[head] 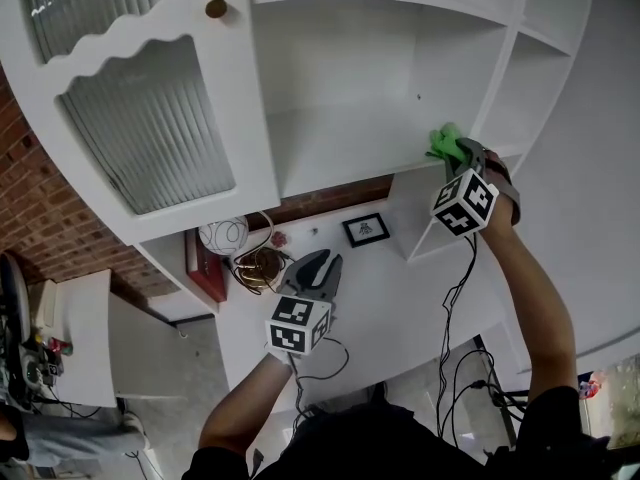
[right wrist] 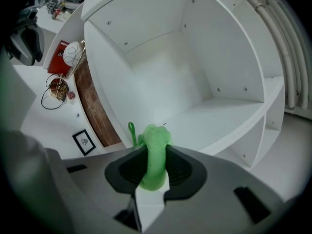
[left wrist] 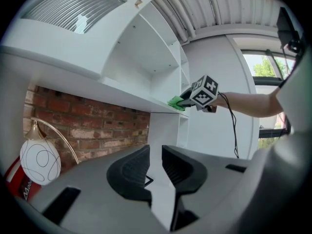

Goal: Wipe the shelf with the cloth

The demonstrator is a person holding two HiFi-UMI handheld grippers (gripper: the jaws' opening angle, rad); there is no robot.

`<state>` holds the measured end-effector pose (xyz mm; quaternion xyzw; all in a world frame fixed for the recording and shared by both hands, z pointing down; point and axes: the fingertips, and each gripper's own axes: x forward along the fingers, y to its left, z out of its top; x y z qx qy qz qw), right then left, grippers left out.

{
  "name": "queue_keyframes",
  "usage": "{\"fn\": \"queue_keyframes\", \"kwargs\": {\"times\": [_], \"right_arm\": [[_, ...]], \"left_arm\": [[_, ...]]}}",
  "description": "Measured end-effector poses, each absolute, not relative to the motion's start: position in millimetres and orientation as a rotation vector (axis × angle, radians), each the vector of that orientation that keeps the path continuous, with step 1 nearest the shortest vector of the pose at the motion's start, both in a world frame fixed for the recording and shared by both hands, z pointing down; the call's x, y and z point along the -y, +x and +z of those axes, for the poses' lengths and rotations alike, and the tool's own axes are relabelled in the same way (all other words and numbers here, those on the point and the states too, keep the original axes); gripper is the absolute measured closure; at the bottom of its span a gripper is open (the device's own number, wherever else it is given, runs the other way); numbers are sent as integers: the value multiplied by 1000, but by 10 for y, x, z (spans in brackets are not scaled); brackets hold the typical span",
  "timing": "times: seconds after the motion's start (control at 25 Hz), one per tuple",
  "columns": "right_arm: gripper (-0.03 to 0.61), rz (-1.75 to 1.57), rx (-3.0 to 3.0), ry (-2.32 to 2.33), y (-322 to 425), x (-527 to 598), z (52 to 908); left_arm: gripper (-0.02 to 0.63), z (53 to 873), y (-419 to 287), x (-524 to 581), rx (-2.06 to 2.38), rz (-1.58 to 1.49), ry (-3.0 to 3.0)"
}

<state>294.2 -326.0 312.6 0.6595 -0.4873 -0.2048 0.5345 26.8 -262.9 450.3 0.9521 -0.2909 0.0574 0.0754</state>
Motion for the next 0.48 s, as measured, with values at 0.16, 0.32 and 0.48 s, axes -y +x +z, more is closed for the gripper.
{"fn": "queue_keyframes", "kwargs": {"times": [0.16, 0.32, 0.48], "right_arm": [[486, -426, 1381, 1729, 2748, 2997, 3089], [486, -330, 1722, 1926, 2439, 2579, 3051], [483, -243, 2078, 1981, 2138, 2160, 3177]], "left_arm": [[537, 4508, 130, 2621, 873, 124, 2827], [537, 4530, -98, 2641, 928, 77, 2771], [537, 4475, -378, 2651, 1050, 28, 2704]]}}
